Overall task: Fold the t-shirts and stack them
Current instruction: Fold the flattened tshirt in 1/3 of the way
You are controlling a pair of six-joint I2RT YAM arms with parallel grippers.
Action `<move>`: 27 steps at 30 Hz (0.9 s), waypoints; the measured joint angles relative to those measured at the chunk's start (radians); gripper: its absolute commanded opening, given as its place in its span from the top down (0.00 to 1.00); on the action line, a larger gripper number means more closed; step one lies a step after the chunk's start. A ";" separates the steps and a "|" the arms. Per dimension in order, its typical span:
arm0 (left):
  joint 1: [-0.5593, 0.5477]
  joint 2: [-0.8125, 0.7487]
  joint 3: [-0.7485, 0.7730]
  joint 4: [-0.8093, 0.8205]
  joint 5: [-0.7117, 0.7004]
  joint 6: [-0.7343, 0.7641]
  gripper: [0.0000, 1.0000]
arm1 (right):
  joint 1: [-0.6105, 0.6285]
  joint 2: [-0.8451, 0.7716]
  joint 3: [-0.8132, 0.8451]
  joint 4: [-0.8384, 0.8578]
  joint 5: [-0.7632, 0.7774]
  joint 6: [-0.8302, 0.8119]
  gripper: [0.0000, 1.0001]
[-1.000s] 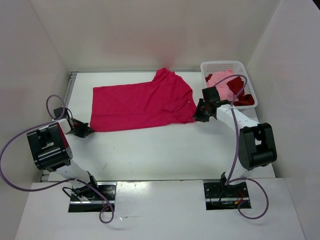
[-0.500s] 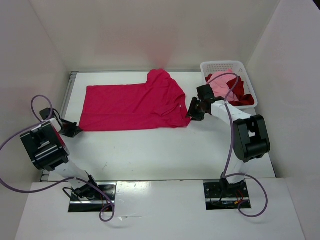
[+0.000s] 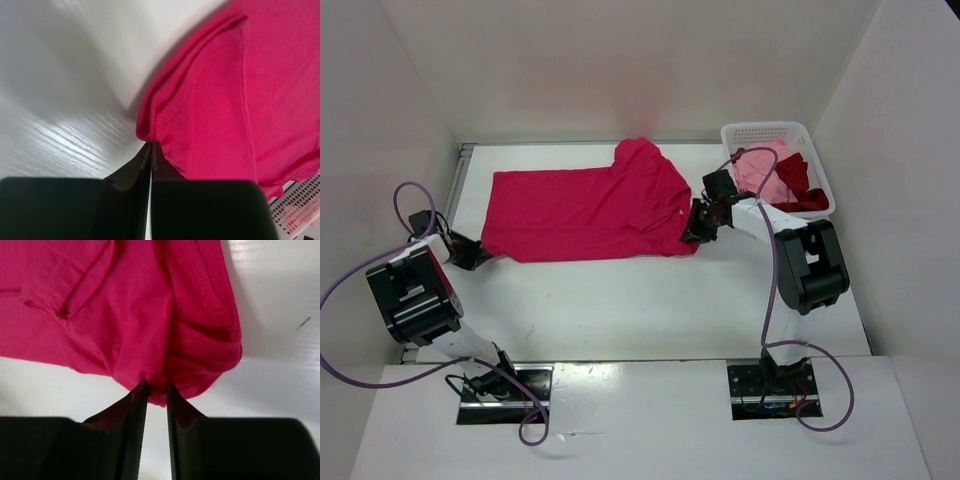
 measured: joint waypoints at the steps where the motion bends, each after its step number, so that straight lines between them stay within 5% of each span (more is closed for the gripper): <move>1: -0.005 -0.002 0.000 0.000 0.000 0.002 1.00 | 0.000 0.011 0.006 -0.002 0.001 0.000 0.78; 6: -0.012 -0.006 0.000 -0.001 -0.002 0.006 1.00 | 0.000 0.068 0.079 -0.001 0.008 -0.010 1.00; 20: -0.011 -0.005 0.000 -0.012 -0.047 0.006 1.00 | 0.000 0.100 0.151 -0.025 0.195 0.003 1.00; 23: -0.008 -0.002 0.000 -0.018 -0.053 0.006 0.88 | 0.000 0.122 0.149 -0.024 0.214 0.016 1.00; 27: 0.001 -0.002 0.000 -0.027 -0.054 0.006 0.69 | 0.000 0.142 0.139 -0.024 0.231 0.028 0.84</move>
